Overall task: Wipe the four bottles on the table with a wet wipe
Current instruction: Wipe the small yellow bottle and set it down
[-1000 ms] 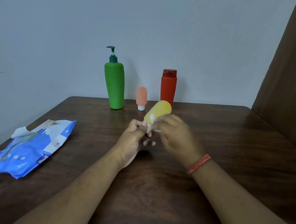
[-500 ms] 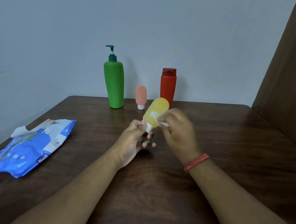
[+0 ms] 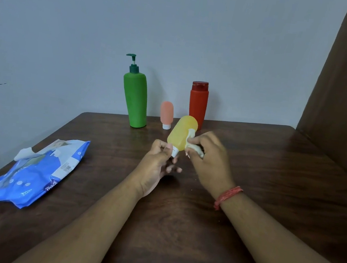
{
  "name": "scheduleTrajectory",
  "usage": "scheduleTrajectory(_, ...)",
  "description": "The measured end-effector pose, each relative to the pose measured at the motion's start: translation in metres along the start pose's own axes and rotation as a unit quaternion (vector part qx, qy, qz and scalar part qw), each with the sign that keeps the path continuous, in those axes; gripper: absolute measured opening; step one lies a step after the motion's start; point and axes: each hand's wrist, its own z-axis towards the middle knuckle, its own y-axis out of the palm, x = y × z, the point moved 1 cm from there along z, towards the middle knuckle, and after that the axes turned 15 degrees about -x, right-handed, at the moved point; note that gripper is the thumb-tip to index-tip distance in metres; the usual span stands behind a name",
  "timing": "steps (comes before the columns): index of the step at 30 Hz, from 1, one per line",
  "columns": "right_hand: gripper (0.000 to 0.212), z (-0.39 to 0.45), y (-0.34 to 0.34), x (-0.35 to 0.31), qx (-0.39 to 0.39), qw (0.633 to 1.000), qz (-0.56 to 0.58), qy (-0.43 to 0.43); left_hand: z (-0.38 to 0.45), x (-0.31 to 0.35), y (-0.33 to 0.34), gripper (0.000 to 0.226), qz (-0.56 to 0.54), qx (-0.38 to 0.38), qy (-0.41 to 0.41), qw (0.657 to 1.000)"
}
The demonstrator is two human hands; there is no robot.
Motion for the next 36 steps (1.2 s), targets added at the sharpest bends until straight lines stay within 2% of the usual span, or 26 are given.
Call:
scheduleTrajectory(5,0.009,0.005,-0.023,0.009,0.109,0.992,0.041,0.046,0.003,-0.004,0.007,0.013,0.103,-0.064,0.000,0.993)
scheduleTrajectory(8,0.014,0.009,-0.036,0.014,0.140,0.989,0.029,0.045,0.003,-0.005,0.007,0.014,0.172,-0.087,-0.004,0.981)
scheduleTrajectory(12,0.020,0.011,-0.041,0.019,0.105,0.990,-0.091,-0.038,0.002,-0.005,0.006,0.012,0.252,-0.090,-0.021,0.963)
scheduleTrajectory(16,0.026,0.013,-0.031,0.011,0.048,0.969,-0.205,-0.132,0.002,-0.006,0.002,0.012,0.297,-0.062,-0.044,0.952)
scheduleTrajectory(20,0.028,0.008,-0.017,-0.002,-0.078,0.950,-0.221,-0.208,0.003,-0.009,-0.001,0.013,0.267,-0.038,-0.033,0.962)
scheduleTrajectory(24,0.028,0.008,-0.018,-0.009,-0.170,0.940,-0.214,-0.206,0.003,-0.007,0.001,0.011,0.222,-0.024,-0.025,0.975)
scheduleTrajectory(26,0.027,0.008,-0.022,-0.007,-0.188,0.938,-0.201,-0.212,0.003,-0.006,0.003,0.010,0.212,-0.023,-0.019,0.977)
scheduleTrajectory(28,0.027,0.006,-0.027,-0.002,-0.167,0.943,-0.186,-0.220,0.003,-0.005,0.004,0.011,0.194,-0.024,-0.011,0.981)
scheduleTrajectory(33,0.033,0.009,-0.037,0.010,0.021,0.972,-0.185,-0.144,0.003,-0.005,0.004,0.013,0.121,-0.028,0.002,0.992)
scheduleTrajectory(34,0.032,0.008,-0.035,0.008,0.027,0.974,-0.171,-0.143,0.002,-0.004,0.003,0.013,0.111,-0.025,0.005,0.993)
scheduleTrajectory(36,0.040,0.004,-0.025,-0.002,-0.026,0.977,-0.141,-0.156,0.002,-0.004,0.003,0.015,0.092,-0.012,0.014,0.996)
